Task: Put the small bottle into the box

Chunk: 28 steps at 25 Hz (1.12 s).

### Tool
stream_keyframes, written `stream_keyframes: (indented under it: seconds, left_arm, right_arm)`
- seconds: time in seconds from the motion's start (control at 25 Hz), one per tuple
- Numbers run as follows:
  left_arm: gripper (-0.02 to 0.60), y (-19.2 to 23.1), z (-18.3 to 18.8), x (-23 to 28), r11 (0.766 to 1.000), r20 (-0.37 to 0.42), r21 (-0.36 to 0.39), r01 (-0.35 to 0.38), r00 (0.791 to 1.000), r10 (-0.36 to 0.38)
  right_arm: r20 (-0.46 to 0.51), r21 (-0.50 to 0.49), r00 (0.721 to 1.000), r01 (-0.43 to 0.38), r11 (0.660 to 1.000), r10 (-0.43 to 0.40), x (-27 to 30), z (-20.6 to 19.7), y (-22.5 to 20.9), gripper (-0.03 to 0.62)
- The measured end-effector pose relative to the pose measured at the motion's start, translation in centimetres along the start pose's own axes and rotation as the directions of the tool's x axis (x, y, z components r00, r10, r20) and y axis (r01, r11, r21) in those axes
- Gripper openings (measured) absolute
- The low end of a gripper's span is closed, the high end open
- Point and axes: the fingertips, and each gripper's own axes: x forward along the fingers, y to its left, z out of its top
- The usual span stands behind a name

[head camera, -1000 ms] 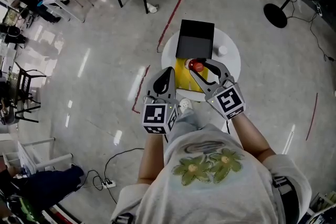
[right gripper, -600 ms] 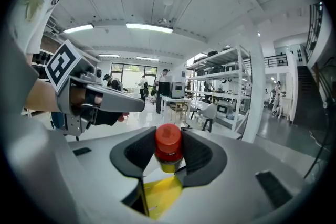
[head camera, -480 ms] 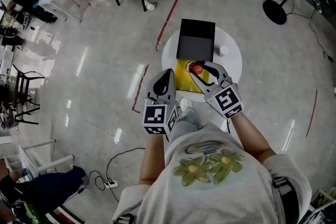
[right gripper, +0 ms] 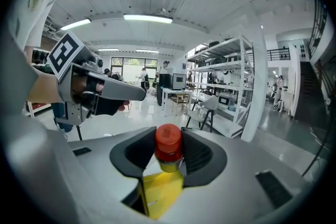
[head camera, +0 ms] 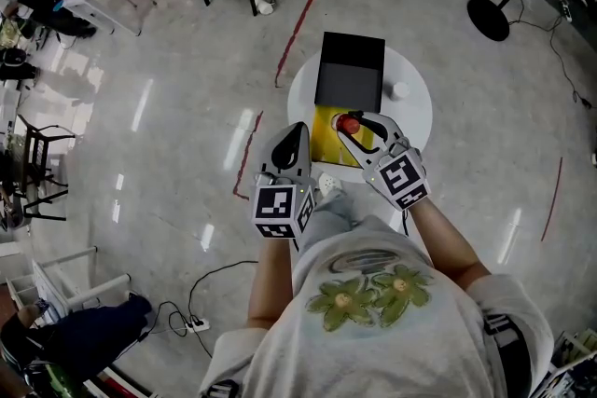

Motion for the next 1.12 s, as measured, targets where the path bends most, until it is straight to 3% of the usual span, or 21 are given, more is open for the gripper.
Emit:
stream_keyframes:
  seconds: [1.12]
  left_arm:
    - [0.0, 3.6, -2.3, 3.5, 0.999, -0.077, -0.035, 0.002, 0.997, -0.005]
  right_arm:
    - [-0.133, 0.032, 0.99, -0.035, 0.999, 0.039, 4.8, -5.2, -0.7, 0.153]
